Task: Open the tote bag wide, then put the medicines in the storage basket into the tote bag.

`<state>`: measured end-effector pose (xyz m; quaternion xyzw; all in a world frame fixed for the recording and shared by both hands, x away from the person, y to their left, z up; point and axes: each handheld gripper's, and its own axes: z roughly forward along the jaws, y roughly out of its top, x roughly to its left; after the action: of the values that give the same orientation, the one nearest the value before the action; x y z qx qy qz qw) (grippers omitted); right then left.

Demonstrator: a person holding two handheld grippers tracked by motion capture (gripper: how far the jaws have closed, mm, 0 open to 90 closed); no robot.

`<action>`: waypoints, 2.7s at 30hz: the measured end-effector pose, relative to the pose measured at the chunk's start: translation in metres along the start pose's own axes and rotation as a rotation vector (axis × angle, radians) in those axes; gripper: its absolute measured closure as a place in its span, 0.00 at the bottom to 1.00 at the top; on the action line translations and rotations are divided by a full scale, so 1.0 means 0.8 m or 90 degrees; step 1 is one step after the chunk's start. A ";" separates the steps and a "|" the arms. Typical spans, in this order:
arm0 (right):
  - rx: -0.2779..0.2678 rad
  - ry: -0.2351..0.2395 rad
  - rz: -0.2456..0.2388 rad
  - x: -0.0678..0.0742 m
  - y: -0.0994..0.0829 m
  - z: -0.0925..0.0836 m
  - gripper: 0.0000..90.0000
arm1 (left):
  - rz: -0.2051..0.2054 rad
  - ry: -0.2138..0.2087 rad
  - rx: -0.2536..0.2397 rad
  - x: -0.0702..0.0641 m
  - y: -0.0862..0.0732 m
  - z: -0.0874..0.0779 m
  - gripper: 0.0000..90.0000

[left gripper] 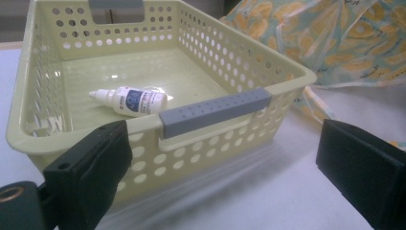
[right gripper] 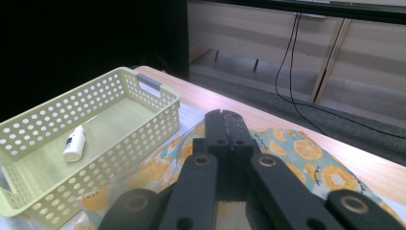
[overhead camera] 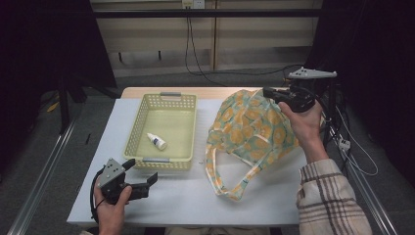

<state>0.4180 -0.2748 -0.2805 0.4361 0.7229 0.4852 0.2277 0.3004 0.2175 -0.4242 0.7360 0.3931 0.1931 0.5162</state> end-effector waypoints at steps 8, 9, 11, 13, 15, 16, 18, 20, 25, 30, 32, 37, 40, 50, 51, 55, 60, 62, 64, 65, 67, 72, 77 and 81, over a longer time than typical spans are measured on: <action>-0.005 0.002 0.007 -0.002 -0.001 -0.001 1.00 | 0.016 0.007 0.003 0.001 0.009 0.005 0.05; -0.008 0.002 0.008 -0.003 -0.001 -0.002 1.00 | 0.018 0.009 0.003 0.002 0.011 0.005 0.05; -0.005 0.001 0.003 -0.002 -0.001 -0.003 1.00 | 0.020 0.001 0.003 0.003 0.018 0.006 0.06; -0.006 0.004 0.001 -0.001 -0.001 -0.003 1.00 | 0.022 -0.009 0.012 0.005 0.024 0.008 0.06; -0.005 0.002 0.004 -0.002 -0.001 -0.003 1.00 | 0.016 -0.016 0.029 0.008 0.030 0.012 0.06; -0.004 0.003 0.005 -0.002 -0.002 -0.002 1.00 | 0.008 -0.014 0.035 0.009 0.033 0.012 0.06; -0.005 0.004 0.008 -0.002 -0.003 -0.001 1.00 | 0.017 -0.012 0.057 0.008 0.040 0.011 0.06; -0.005 0.008 0.008 -0.001 -0.004 -0.001 1.00 | 0.022 -0.009 0.070 0.008 0.048 0.013 0.06; -0.002 0.012 0.006 -0.002 -0.007 0.001 1.00 | 0.036 -0.009 0.104 0.015 0.069 0.027 0.07; 0.001 0.018 0.009 -0.002 -0.011 0.003 1.00 | 0.010 0.016 0.143 0.030 0.085 0.051 0.07; -0.001 0.019 0.009 -0.002 -0.011 0.003 1.00 | 0.011 0.017 0.162 0.034 0.089 0.060 0.07; 0.000 0.015 0.009 -0.003 -0.011 0.000 1.00 | 0.034 0.021 0.198 0.043 0.098 0.083 0.09; 0.001 0.014 0.010 -0.003 -0.012 0.000 1.00 | 0.029 0.031 0.233 0.048 0.102 0.096 0.13; 0.003 0.016 0.008 -0.004 -0.012 0.002 1.00 | -0.001 0.034 0.348 0.069 0.109 0.144 0.26; 0.003 0.015 0.008 -0.004 -0.012 0.001 1.00 | -0.005 0.038 0.352 0.071 0.111 0.148 0.27; 0.001 0.014 0.009 -0.005 -0.012 0.001 1.00 | -0.015 0.047 0.391 0.075 0.116 0.161 0.34; 0.003 0.012 0.006 -0.004 -0.012 0.000 1.00 | -0.039 0.061 0.423 0.085 0.115 0.177 0.35; 0.003 0.013 0.007 -0.004 -0.013 0.001 1.00 | -0.048 0.056 0.442 0.089 0.112 0.182 0.35; 0.005 0.013 0.006 -0.004 -0.013 0.001 1.00 | -0.055 0.054 0.450 0.088 0.112 0.184 0.35; 0.006 0.012 0.006 -0.004 -0.013 0.002 1.00 | -0.052 0.059 0.449 0.087 0.112 0.185 0.35; 0.004 0.014 0.006 -0.005 -0.013 0.004 1.00 | -0.050 0.057 0.474 0.087 0.112 0.190 0.34; 0.008 0.014 0.005 -0.003 -0.013 0.005 1.00 | -0.053 0.042 0.504 0.090 0.116 0.201 0.37; 0.011 0.012 0.003 -0.004 -0.014 0.006 1.00 | -0.049 0.042 0.514 0.092 0.119 0.211 0.40; 0.009 0.011 0.006 -0.006 -0.015 0.005 1.00 | -0.019 0.032 0.518 0.087 0.119 0.218 0.40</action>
<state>0.4183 -0.2789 -0.2933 0.4369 0.7261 0.4852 0.2157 0.4997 0.1507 -0.4138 0.8694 0.4606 0.0320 0.1759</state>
